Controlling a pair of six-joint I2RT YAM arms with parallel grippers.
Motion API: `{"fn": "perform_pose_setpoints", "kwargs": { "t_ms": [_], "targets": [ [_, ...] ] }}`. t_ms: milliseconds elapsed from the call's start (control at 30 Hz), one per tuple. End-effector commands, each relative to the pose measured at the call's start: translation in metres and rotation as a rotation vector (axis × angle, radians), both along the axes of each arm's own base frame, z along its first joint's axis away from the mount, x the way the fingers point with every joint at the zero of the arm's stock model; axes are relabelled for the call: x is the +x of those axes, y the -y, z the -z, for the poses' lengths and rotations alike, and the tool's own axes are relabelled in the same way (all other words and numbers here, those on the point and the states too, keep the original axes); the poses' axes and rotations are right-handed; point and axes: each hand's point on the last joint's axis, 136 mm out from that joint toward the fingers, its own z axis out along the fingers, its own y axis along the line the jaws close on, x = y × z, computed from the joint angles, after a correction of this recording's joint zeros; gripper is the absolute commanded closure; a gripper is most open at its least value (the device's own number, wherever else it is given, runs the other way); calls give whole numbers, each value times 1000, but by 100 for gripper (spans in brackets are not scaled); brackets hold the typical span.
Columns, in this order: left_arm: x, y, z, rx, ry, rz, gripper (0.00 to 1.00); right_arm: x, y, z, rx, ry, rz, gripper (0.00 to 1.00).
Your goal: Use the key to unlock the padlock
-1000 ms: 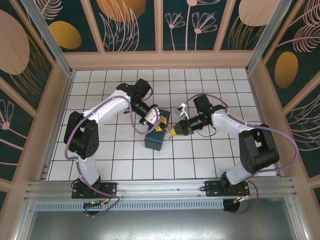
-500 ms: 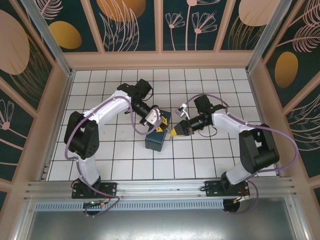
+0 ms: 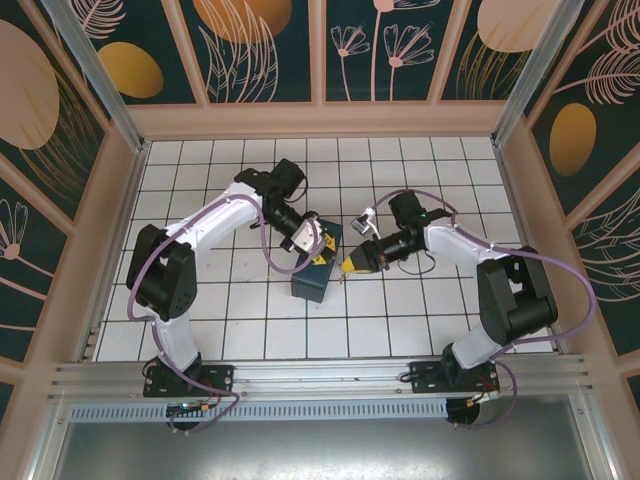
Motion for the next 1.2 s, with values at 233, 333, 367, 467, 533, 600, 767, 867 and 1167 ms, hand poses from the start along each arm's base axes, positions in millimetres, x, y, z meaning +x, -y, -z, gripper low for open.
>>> {"fn": "perform_pose_setpoints", "kwargs": {
  "t_ms": [233,333,367,467,533,600,767,867,1167],
  "targets": [
    [-39,14,-28,-93,36,110,77,-4,0,-43,174,31,-24,100],
    [-43,16,-30,-97,37,120,77,-2,3,-45,180,61,-18,100],
    [-44,16,-30,-97,39,122,77,-2,3,-49,199,70,-25,100],
    [-48,15,-32,-99,42,126,77,2,2,-45,179,67,-21,100],
    [-49,15,-33,-106,49,127,77,3,0,-49,205,70,-37,100],
    [-51,15,-35,-110,52,131,77,7,-3,-53,212,78,-42,100],
    [-54,14,-37,-115,56,135,77,16,-7,-66,232,98,-53,100],
    [-52,15,-36,-110,59,133,77,24,-10,-59,168,106,-33,100],
    [-40,21,-29,-84,56,111,78,38,-12,-47,56,268,81,100]
  ]
}}
